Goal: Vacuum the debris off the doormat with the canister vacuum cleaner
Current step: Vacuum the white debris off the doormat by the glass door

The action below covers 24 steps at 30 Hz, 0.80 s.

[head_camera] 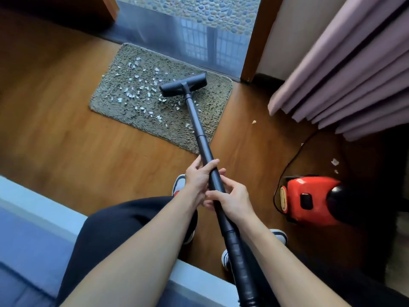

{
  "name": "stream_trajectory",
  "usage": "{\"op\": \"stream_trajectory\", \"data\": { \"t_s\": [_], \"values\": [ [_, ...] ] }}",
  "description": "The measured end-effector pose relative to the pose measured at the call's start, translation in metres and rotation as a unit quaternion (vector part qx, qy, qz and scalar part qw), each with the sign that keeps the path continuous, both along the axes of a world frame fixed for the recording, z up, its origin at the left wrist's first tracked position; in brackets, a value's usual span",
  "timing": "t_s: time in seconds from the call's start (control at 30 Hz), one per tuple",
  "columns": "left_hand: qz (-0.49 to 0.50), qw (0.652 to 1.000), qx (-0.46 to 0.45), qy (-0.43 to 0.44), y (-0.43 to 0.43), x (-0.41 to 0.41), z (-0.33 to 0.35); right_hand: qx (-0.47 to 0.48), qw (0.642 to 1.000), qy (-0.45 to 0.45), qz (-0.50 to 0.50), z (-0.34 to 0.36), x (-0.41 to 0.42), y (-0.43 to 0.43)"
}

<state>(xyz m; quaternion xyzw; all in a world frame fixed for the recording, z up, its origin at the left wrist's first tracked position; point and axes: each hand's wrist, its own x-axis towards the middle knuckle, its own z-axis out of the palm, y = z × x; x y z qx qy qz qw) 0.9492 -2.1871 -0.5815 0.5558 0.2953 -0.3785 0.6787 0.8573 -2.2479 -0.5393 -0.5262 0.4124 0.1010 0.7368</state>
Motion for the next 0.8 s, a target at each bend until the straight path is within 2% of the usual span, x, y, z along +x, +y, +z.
{"op": "stream_trajectory", "data": {
  "t_s": [0.2,0.37,0.5,0.67,0.73,0.8],
  "values": [
    [-0.022,0.998,0.025,-0.053,0.025,-0.044,-0.010,-0.042,0.999,-0.022,-0.013,-0.010,-0.050,0.037],
    [-0.056,0.995,0.050,-0.069,0.031,-0.068,-0.013,-0.015,0.998,-0.017,-0.050,-0.008,-0.076,0.047],
    [-0.075,0.992,0.064,-0.076,0.028,-0.072,-0.022,-0.045,0.999,0.006,-0.026,-0.022,-0.082,0.043],
    [-0.075,0.993,0.060,-0.074,0.019,-0.073,-0.037,-0.181,0.981,0.065,0.007,-0.058,-0.087,0.001],
    [-0.061,0.995,0.047,-0.062,0.014,-0.074,-0.039,-0.283,0.951,0.123,0.027,-0.073,-0.101,-0.035],
    [-0.051,0.997,0.037,-0.054,0.009,-0.074,-0.041,-0.392,0.895,0.192,0.095,-0.092,-0.126,-0.073]
  ]
}}
